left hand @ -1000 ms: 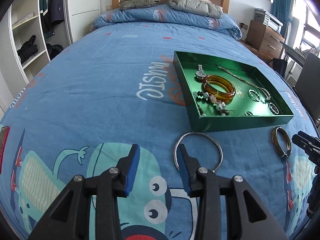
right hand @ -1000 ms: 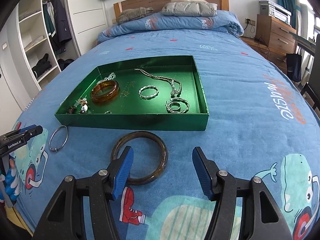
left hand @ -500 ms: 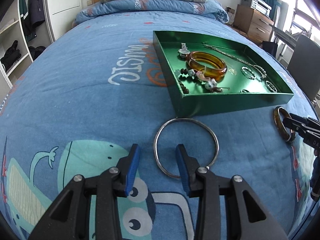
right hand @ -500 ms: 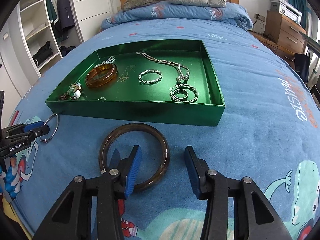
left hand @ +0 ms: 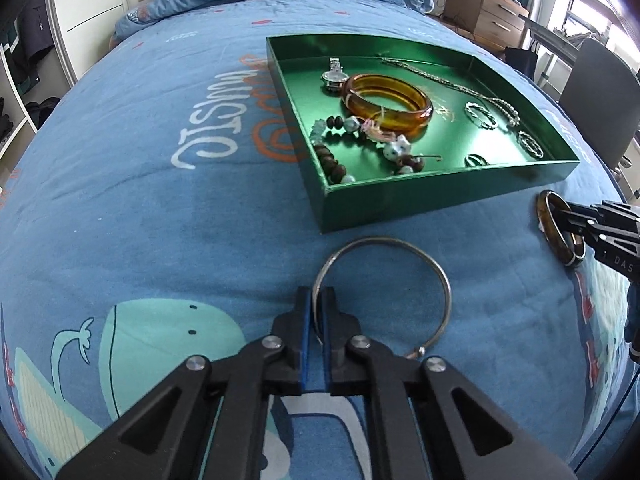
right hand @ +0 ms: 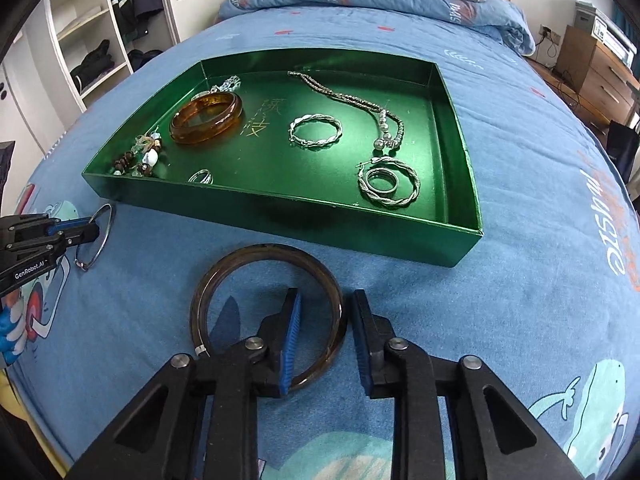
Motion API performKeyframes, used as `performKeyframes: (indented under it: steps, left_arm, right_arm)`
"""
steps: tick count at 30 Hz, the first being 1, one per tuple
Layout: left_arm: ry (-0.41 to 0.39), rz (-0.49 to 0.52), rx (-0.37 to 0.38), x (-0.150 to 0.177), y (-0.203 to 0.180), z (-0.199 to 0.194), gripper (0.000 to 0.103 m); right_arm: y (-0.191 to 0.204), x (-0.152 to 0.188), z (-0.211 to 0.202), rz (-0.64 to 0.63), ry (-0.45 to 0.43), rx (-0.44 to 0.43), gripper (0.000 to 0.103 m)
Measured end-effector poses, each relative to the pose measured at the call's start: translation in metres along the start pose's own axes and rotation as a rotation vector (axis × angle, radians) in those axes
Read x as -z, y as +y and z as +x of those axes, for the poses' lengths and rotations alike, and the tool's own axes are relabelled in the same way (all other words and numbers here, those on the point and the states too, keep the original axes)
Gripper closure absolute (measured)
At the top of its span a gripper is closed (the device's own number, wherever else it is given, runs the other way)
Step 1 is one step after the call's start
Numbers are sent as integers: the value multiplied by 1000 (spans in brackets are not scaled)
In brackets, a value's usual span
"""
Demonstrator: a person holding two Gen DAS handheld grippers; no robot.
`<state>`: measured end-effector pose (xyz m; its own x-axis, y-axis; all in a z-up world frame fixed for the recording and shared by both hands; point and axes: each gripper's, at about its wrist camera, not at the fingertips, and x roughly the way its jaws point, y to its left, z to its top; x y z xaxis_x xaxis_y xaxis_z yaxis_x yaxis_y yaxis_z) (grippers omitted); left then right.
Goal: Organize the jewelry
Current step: 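Grasp the silver bangle with the left tool while the right tool grasps the dark brown bangle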
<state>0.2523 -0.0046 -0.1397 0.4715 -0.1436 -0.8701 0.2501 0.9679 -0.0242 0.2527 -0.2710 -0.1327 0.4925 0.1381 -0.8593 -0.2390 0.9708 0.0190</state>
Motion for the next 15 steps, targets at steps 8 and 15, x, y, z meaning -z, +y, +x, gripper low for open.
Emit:
performKeyframes:
  steps: [8,15]
  left_arm:
    - [-97,26,-102,20,-17,-30,100]
    - [-229,60,-159,16,-26,-79,100]
  right_arm:
    - [13,19,-24,-10,-85,42,94]
    - [11,23,-76,31,-247,73,94]
